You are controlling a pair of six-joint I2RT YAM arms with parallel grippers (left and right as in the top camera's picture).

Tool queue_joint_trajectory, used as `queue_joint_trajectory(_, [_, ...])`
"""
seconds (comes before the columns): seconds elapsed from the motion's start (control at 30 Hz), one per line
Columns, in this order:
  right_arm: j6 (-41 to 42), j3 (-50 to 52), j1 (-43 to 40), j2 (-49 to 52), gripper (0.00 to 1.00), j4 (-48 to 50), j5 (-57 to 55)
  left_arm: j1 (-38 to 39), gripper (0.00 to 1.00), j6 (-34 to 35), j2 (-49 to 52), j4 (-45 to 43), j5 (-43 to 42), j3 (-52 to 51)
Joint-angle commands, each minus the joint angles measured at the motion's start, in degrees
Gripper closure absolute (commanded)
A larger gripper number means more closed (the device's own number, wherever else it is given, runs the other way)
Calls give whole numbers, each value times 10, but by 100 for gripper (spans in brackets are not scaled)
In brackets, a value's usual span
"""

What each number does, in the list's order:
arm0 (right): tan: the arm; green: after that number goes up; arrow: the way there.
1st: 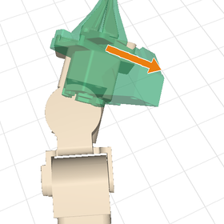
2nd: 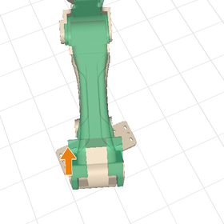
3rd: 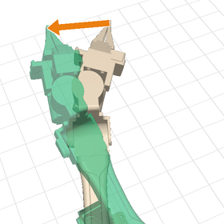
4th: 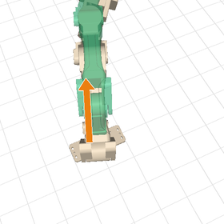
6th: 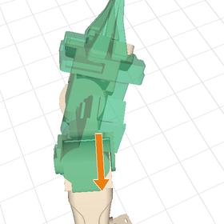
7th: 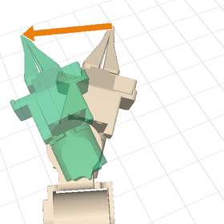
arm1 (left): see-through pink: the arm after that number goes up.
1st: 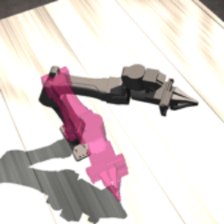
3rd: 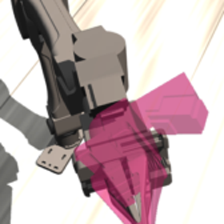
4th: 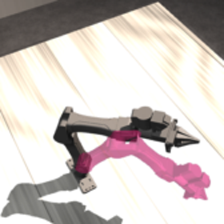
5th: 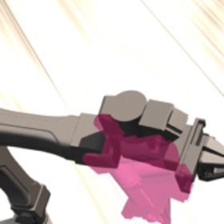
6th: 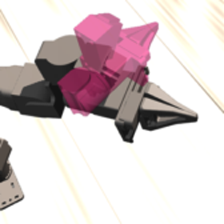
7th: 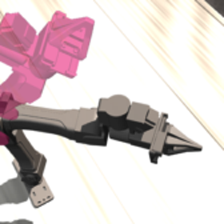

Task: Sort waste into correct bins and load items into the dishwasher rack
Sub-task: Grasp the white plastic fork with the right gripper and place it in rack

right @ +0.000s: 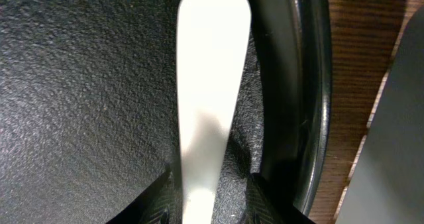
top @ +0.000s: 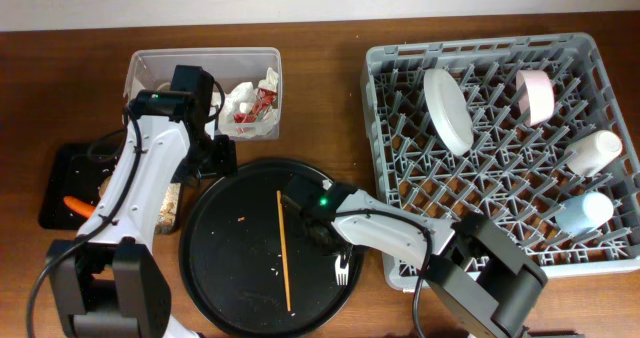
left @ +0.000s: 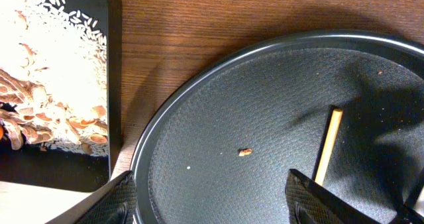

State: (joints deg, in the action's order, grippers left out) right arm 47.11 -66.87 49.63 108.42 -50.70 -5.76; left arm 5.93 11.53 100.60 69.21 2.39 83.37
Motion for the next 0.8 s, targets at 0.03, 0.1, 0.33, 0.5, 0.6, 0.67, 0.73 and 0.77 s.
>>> queue_joint_trajectory(0.03, [-2,-4,-2,23,84,0,10,-2,28,-5,1,-2,6,1])
queue_joint_trajectory(0.1, [-2,-5,-2,22,94,-7,17,-2,28,-5,1,-2,6,1])
queue_joint_trajectory(0.33, [-44,-84,-48,-140,95,-92,-25,-2,28,-5,1,-2,6,1])
queue_joint_trajectory(0.5, [-182,-83,-182,-249,92,-152,-24,-2,29,-5,1,-2,6,1])
queue_joint_trajectory(0.6, [-214,-64,-219,-232,92,-151,-24,-2,28,-5,1,-2,6,1])
queue_joint_trajectory(0.67, [-214,-20,-219,-223,91,-121,-23,-2,28,-5,1,-2,6,1])
queue_joint_trajectory(0.73, [-214,14,-219,-208,91,-87,-22,-2,28,-5,1,-2,6,1])
queue_joint_trajectory(0.77, [-214,21,-219,-202,91,-78,-23,-2,28,-5,1,-2,6,1])
